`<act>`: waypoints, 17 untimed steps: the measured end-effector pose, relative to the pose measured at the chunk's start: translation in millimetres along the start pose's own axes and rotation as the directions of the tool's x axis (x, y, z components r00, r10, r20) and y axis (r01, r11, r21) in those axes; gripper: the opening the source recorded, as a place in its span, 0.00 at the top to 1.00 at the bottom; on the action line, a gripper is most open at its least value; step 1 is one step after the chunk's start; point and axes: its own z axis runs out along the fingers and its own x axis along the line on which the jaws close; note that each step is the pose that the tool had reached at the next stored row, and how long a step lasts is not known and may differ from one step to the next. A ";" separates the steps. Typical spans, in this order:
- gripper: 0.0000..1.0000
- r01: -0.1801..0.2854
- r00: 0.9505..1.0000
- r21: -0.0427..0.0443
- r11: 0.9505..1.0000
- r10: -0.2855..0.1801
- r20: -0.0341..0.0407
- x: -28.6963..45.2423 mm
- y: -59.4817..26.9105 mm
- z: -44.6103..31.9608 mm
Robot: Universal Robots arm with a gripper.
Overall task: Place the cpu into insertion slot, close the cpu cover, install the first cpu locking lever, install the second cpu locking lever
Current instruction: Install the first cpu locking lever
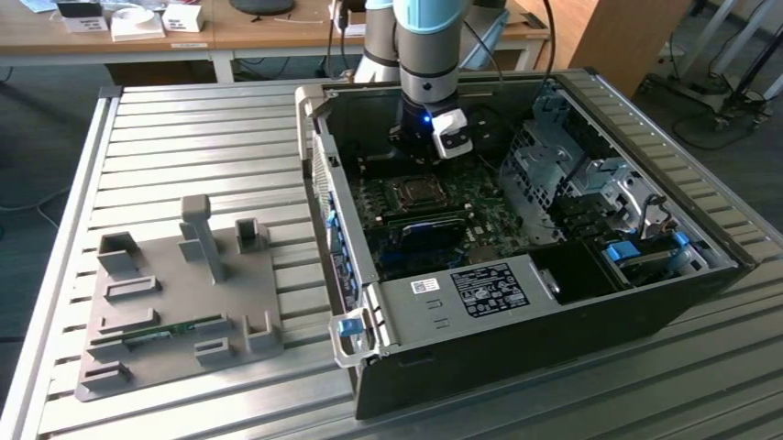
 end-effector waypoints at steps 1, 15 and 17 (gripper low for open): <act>0.89 0.000 1.000 -0.001 1.000 0.000 0.001 0.5 -0.4 0.3; 0.89 0.000 1.000 -0.022 1.000 0.000 0.018 3.6 -2.3 2.5; 0.89 0.001 1.000 -0.024 1.000 0.000 0.021 4.3 -2.7 2.9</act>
